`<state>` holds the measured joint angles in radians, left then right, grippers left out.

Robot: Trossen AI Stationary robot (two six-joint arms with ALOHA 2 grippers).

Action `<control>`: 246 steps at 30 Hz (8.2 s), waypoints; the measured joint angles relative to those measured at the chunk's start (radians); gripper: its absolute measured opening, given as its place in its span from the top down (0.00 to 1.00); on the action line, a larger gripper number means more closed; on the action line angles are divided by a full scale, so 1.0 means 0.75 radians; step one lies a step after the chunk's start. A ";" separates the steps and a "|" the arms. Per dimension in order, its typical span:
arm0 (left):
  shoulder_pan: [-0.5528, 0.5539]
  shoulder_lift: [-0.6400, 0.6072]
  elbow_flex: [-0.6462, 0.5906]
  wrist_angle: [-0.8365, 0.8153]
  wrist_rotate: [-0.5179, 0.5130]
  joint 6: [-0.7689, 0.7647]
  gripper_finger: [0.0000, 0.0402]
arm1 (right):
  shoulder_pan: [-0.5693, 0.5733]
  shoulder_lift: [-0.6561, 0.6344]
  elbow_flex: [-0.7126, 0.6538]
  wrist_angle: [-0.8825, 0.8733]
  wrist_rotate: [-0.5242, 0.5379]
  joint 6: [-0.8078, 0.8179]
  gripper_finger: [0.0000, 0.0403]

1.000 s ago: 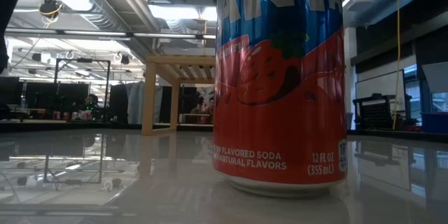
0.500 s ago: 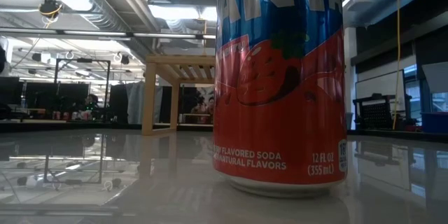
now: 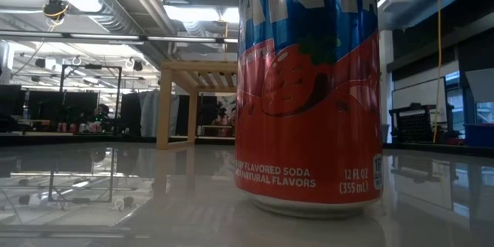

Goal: Place canned beverage on shelf
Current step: Put the top white yellow soda can on the shelf

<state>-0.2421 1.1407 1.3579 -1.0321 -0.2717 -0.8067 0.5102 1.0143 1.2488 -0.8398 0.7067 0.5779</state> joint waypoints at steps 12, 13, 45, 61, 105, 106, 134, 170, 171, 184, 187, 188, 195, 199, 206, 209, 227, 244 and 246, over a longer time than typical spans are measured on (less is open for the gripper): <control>-0.091 -0.106 0.082 -0.631 0.190 -0.247 0.11 | 0.000 0.168 0.000 0.407 -0.130 -0.051 0.22; -0.091 -0.106 0.119 -0.698 0.186 -0.236 0.11 | 0.000 0.194 0.000 0.434 -0.131 -0.057 0.22; -0.065 -0.347 -0.406 -0.719 0.344 0.502 0.11 | 0.000 0.574 0.000 0.727 -0.231 0.202 0.22; -0.065 -0.346 -0.613 -0.718 0.422 0.568 0.11 | 0.000 0.574 0.000 0.730 -0.223 0.199 0.23; -0.009 0.596 0.105 -0.550 0.320 1.401 0.38 | 0.000 0.573 0.001 0.696 -0.296 0.167 0.23; -0.009 0.633 0.121 -0.521 0.321 1.442 0.38 | 0.000 0.573 0.001 0.696 -0.304 0.166 0.23; -0.064 0.870 0.300 -0.390 0.384 1.598 0.35 | 0.000 0.573 0.001 0.697 -0.365 0.128 0.23; -0.523 0.209 -0.081 0.138 -0.407 -0.413 0.17 | -0.013 0.572 0.001 0.542 -0.459 0.023 0.23; -0.540 0.212 -0.108 0.183 -0.444 -0.480 0.17 | -0.017 0.572 0.001 0.531 -0.473 0.010 0.23; -0.532 0.463 -0.207 0.177 -0.572 -1.011 0.20 | -0.030 0.572 0.001 0.384 -0.659 -0.213 0.23; -0.518 0.472 -0.207 0.144 -0.571 -1.017 0.20 | -0.027 0.572 0.001 0.379 -0.687 -0.222 0.23; -0.515 0.472 -0.207 0.132 -0.570 -1.018 0.20 | -0.027 0.572 0.001 0.378 -0.692 -0.223 0.23; -0.506 0.478 -0.206 0.134 -0.573 -0.982 0.20 | -0.027 0.572 0.001 0.370 -0.724 -0.224 0.23; -0.532 0.526 -0.206 0.152 -0.615 -0.974 0.20 | -0.027 0.572 0.001 0.369 -0.721 -0.224 0.23; -0.537 0.577 -0.206 0.166 -0.586 -0.928 0.20 | -0.053 0.572 0.001 0.369 -0.713 -0.223 0.23; -0.537 0.599 -0.206 0.166 -0.569 -0.887 0.20 | -0.073 0.572 0.001 0.375 -0.715 -0.223 0.23; -0.418 0.577 -0.199 0.277 -0.426 -0.147 0.47 | -0.070 0.563 0.001 0.397 -0.687 -0.109 0.23; 0.090 0.340 0.240 0.253 0.211 0.775 0.47 | -0.070 0.446 0.001 0.378 -0.709 0.113 0.23; 0.175 0.351 0.298 0.243 0.233 0.851 0.47 | -0.084 0.430 0.001 0.377 -0.747 0.063 0.23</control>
<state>-0.1108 1.4038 1.5817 -0.8496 -0.0968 -0.1683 0.4474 1.3369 1.2491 -0.5570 0.1464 0.6255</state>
